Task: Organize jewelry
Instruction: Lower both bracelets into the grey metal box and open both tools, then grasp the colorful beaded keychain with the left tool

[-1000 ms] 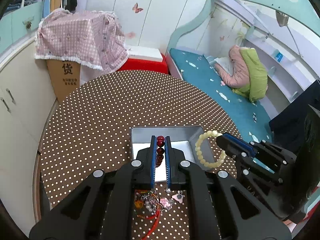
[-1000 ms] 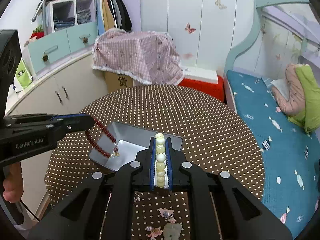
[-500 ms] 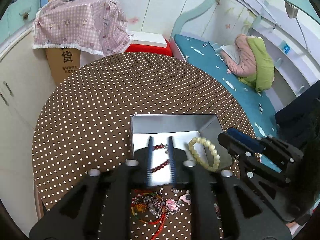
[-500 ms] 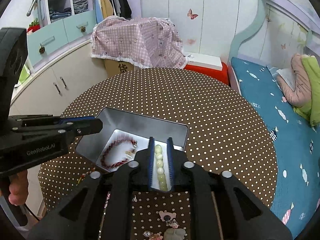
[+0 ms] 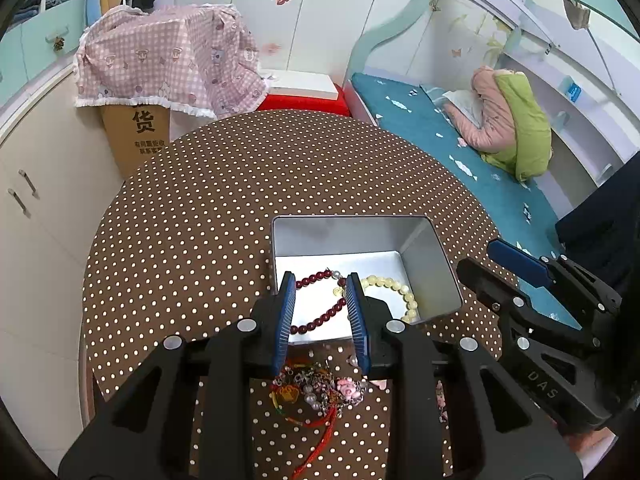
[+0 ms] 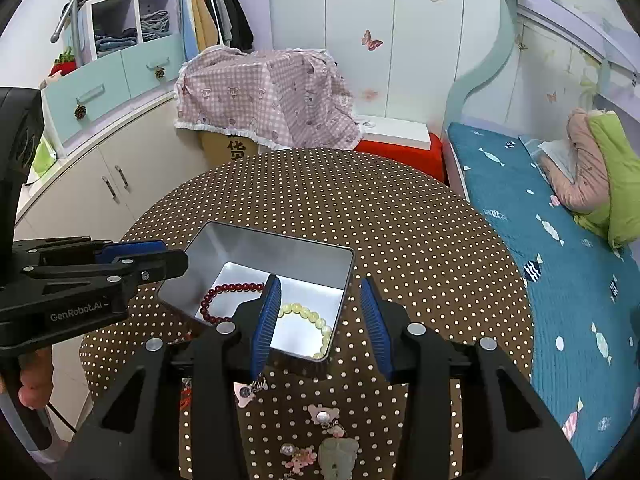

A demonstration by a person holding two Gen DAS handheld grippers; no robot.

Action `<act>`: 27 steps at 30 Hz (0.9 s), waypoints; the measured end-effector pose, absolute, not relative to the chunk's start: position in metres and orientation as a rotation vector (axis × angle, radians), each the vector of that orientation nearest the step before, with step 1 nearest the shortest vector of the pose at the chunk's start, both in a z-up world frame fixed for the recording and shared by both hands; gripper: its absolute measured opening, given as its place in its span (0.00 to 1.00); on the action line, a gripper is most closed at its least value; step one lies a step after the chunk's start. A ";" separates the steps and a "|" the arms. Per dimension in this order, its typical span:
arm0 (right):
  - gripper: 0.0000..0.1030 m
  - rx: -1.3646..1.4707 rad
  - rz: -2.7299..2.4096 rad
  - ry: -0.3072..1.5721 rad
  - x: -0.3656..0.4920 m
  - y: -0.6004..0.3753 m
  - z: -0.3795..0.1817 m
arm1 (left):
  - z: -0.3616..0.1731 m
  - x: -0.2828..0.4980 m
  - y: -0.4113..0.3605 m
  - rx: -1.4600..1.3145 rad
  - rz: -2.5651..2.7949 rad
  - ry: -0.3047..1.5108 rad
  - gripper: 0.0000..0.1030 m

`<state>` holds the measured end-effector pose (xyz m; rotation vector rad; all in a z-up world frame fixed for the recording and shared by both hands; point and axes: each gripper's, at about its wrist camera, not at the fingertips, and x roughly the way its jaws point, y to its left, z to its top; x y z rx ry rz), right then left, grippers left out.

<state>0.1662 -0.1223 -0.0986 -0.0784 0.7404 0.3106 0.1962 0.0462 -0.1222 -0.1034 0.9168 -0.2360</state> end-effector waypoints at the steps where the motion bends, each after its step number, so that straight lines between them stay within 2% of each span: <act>1: 0.38 -0.078 0.311 0.738 0.165 -0.122 -0.098 | -0.122 0.194 0.046 -0.102 -0.236 0.916 0.26; 12: 0.39 -0.076 0.308 0.718 0.149 -0.124 -0.092 | -0.121 0.171 0.051 -0.094 -0.223 0.916 0.26; 18: 0.46 -0.081 0.310 0.716 0.137 -0.121 -0.095 | -0.135 0.156 0.059 -0.091 -0.191 0.950 0.46; 21: 0.50 -0.084 0.319 0.719 0.131 -0.119 -0.098 | -0.147 0.151 0.064 -0.094 -0.173 0.983 0.48; 27: 0.52 -0.084 0.323 0.760 0.124 -0.114 -0.112 | -0.185 0.146 0.078 -0.112 -0.136 1.089 0.48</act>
